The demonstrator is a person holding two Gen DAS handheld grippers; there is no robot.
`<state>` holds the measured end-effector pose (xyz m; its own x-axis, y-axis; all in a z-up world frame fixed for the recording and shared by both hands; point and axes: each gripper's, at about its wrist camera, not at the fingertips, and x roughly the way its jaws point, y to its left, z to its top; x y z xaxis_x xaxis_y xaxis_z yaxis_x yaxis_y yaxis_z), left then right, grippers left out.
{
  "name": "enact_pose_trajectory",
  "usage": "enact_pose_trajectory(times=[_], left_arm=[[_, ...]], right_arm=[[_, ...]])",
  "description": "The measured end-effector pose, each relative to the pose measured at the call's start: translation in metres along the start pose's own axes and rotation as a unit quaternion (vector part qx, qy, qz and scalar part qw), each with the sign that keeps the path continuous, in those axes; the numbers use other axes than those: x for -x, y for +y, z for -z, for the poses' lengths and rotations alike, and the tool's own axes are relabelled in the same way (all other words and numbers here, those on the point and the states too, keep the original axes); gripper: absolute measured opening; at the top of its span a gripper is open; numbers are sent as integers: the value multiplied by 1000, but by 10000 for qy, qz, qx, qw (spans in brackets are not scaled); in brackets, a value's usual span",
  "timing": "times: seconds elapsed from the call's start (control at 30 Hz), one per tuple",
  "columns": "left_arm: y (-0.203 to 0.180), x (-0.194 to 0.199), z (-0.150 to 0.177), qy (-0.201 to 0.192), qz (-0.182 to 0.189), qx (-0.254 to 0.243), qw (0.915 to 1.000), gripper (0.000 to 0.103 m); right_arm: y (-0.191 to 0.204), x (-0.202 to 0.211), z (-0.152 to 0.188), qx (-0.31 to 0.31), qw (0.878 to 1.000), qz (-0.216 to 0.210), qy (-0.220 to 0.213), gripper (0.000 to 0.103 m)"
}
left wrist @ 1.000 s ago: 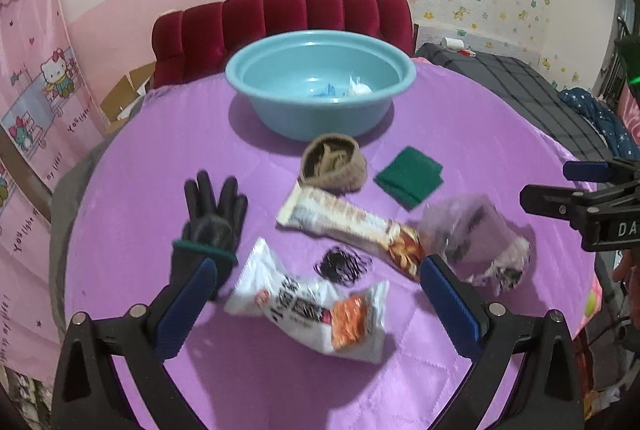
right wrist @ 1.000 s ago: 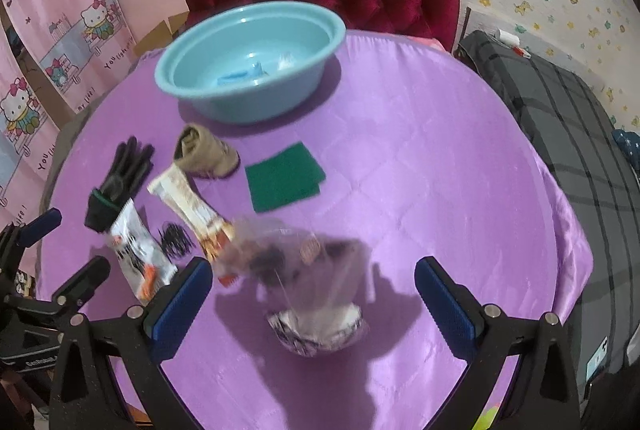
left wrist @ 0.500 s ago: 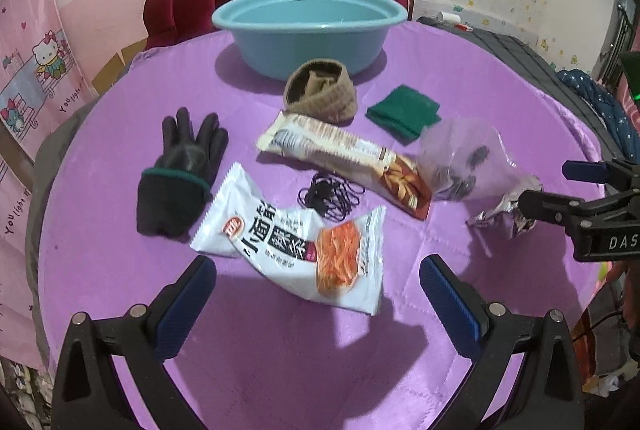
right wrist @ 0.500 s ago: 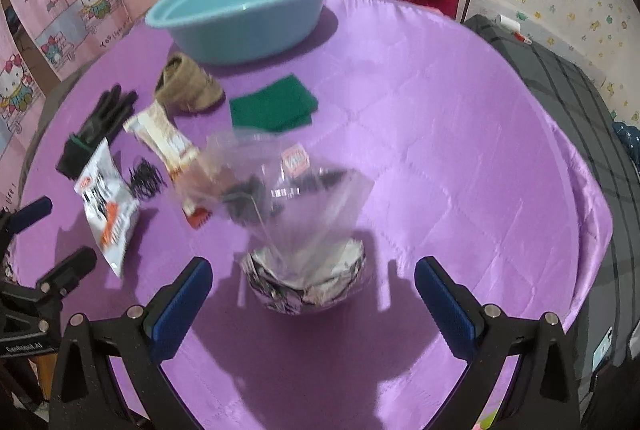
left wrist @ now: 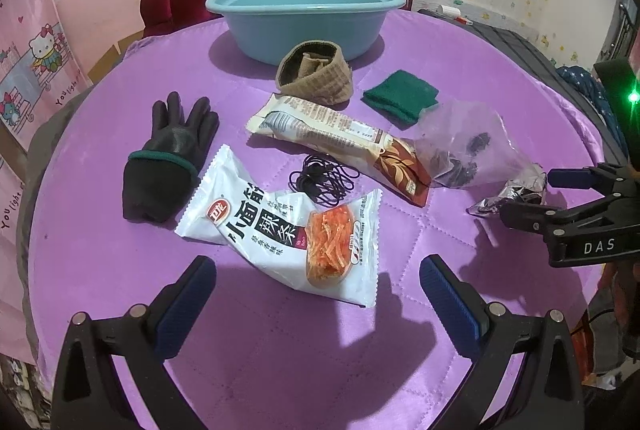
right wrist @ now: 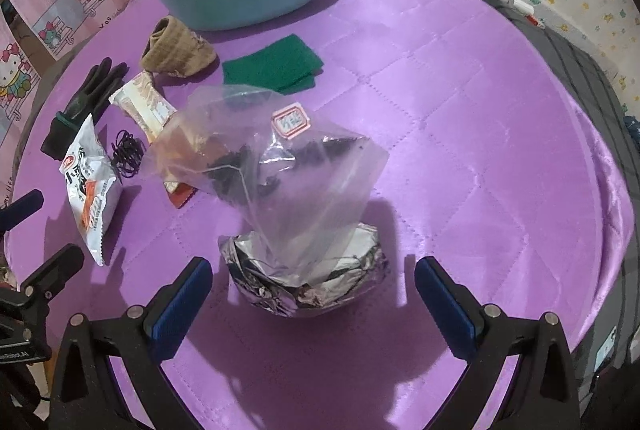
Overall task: Organize soft objects
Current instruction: 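Move the right tool back and grasp the crumpled foil wrapper, then grasp the white snack packet with the left tool while the right tool holds the foil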
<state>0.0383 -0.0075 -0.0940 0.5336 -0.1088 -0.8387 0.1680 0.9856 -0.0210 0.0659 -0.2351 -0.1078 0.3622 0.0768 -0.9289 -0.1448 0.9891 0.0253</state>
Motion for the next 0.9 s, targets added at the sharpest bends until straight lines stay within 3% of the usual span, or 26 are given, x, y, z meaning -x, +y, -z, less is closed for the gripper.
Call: enact_pose_trajectory(times=[0.07, 0.1, 0.17, 0.23, 0.33, 0.83, 0.9], left_arm=[[1, -3, 1, 28, 12, 52, 10000, 103], [1, -4, 2, 40, 12, 74, 10000, 103], [2, -5, 2, 44, 13, 109, 9999, 103], [3, -6, 2, 32, 28, 141, 9999, 103], [1, -8, 1, 38, 23, 125, 9999, 103], [-3, -31, -6, 160, -89, 244, 9995, 102], [-4, -32, -8, 146, -128, 254, 9995, 89]], right_arm=[[1, -1, 0, -11, 10000, -39, -4, 86], [2, -1, 0, 12, 10000, -9, -1, 67], [3, 0, 2, 38, 10000, -78, 11, 62], [6, 3, 3, 80, 9998, -152, -33, 48], [10, 8, 3, 140, 9997, -165, -86, 40], [12, 28, 14, 281, 9991, -183, -261, 40], [13, 27, 13, 311, 9990, -162, -265, 40]])
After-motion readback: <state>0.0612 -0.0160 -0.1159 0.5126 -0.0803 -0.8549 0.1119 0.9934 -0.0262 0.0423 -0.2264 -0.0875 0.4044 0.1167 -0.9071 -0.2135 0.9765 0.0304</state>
